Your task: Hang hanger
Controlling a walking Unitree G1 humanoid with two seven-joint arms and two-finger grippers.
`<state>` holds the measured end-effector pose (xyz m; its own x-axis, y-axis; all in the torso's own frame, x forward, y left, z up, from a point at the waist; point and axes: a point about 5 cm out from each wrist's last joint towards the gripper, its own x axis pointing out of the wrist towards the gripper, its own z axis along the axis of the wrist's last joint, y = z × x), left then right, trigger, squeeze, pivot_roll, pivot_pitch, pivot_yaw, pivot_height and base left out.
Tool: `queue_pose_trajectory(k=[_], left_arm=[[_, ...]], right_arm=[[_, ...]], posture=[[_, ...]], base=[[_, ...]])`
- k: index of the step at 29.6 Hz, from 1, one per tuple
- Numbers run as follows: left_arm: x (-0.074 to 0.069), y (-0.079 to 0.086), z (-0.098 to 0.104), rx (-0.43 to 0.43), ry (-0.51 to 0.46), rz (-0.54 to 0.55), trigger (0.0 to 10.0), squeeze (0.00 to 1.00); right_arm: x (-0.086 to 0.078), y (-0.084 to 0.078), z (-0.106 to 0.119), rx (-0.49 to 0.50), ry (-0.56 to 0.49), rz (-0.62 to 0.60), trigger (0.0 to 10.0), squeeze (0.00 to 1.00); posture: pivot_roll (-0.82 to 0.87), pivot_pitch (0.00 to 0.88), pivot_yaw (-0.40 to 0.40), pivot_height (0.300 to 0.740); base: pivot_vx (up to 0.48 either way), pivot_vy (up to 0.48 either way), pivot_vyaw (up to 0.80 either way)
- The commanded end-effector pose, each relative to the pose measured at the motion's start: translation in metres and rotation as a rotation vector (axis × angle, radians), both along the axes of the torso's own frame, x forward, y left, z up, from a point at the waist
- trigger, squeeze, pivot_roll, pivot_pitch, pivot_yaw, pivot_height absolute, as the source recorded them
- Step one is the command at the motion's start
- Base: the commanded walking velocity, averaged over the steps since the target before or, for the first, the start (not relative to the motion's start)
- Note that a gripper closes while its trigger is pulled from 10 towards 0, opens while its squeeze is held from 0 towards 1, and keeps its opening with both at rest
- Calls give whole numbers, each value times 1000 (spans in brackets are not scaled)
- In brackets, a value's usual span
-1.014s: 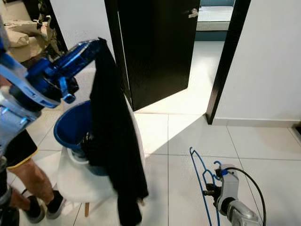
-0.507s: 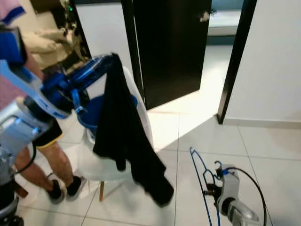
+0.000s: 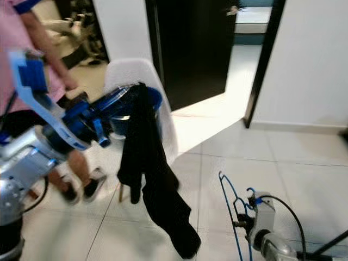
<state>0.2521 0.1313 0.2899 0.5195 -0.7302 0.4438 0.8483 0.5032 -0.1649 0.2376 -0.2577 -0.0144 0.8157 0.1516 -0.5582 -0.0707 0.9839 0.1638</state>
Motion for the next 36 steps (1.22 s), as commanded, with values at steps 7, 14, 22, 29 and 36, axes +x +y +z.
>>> queue_pose_trajectory(k=[7, 14, 22, 29, 36], left_arm=[[38, 17, -38, 300, 114, 324, 10000, 0], [48, 26, -63, 571, 70, 396, 10000, 0], [34, -11, -53, 492, -78, 98, 10000, 0], [43, -15, -58, 460, -84, 140, 10000, 0], [51, 0, -65, 451, -44, 226, 10000, 0]], right_arm=[[3, -5, 8, 40, -69, -21, 10000, 0], [16, -7, 38, 57, -210, 79, 10000, 0], [39, -13, 101, -88, -348, 306, 10000, 0], [38, 1, 130, -121, -376, 497, 10000, 0], [30, -1, 163, -167, -339, 648, 10000, 0]], posture=[[-59, 0, 18, 740], [-74, 0, 32, 740], [-93, 0, 49, 740], [-101, 0, 53, 740], [-103, 0, 48, 740]], base=[[-156, 0, 0], [0, 0, 0], [0, 0, 0], [0, 0, 0], [0, 0, 0]])
